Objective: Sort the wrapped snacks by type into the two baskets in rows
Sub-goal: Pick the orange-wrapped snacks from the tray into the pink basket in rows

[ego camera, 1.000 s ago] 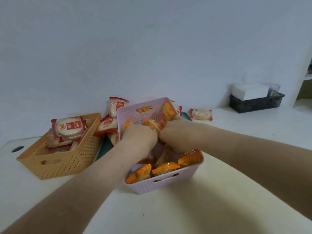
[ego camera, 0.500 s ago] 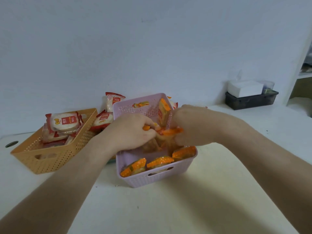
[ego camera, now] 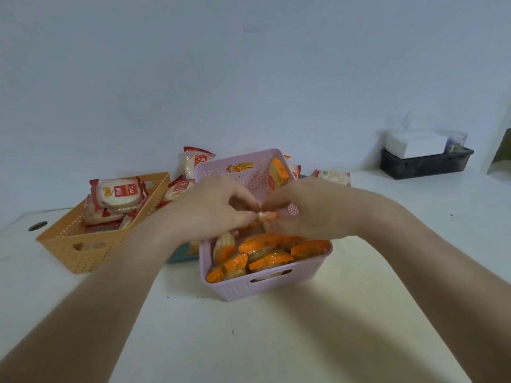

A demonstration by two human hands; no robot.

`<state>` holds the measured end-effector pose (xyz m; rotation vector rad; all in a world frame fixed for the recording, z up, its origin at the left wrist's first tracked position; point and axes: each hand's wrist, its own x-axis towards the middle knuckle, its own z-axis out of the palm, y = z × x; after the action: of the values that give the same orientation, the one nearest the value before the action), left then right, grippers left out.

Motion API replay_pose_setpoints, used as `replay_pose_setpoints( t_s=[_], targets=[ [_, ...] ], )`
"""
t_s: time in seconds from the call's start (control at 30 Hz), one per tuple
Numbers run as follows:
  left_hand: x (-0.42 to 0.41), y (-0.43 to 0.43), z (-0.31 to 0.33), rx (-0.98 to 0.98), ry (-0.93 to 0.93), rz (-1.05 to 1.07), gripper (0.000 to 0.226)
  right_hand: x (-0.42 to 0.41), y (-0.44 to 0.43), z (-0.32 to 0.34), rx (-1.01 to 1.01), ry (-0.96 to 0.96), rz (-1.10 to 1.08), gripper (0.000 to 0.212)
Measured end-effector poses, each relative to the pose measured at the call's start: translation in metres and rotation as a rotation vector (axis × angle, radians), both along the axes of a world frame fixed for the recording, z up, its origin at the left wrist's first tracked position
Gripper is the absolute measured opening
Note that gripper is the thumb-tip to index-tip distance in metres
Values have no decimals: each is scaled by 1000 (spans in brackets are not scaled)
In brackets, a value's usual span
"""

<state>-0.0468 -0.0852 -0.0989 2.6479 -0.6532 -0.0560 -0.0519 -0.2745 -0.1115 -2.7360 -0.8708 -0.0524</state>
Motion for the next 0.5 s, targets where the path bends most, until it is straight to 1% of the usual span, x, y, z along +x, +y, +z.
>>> replay_pose_setpoints(
  t_s=[0.03, 0.07, 0.17, 0.23, 0.37, 0.47, 0.5],
  targets=[
    [1, 7, 2, 48, -74, 9, 15, 0, 5, 0, -40, 21, 20, 40],
    [0, 14, 4, 129, -109, 15, 19, 1, 10, -1, -85, 45, 34, 38],
    [1, 21, -2, 466, -45, -22, 22, 4, 18, -7, -146, 55, 78, 34],
    [5, 18, -9, 628, -34, -55, 22, 5, 21, -10, -175, 60, 77, 33],
    [15, -1, -15, 848, -86, -95, 26, 5, 23, -10, -212, 93, 78, 31],
    [26, -13, -23, 1033, -117, -111, 17, 5, 22, -7, -263, 68, 43, 26],
    [28, -15, -28, 1066, -128, -117, 21, 5, 22, -7, -277, 53, 35, 25]
  ],
)
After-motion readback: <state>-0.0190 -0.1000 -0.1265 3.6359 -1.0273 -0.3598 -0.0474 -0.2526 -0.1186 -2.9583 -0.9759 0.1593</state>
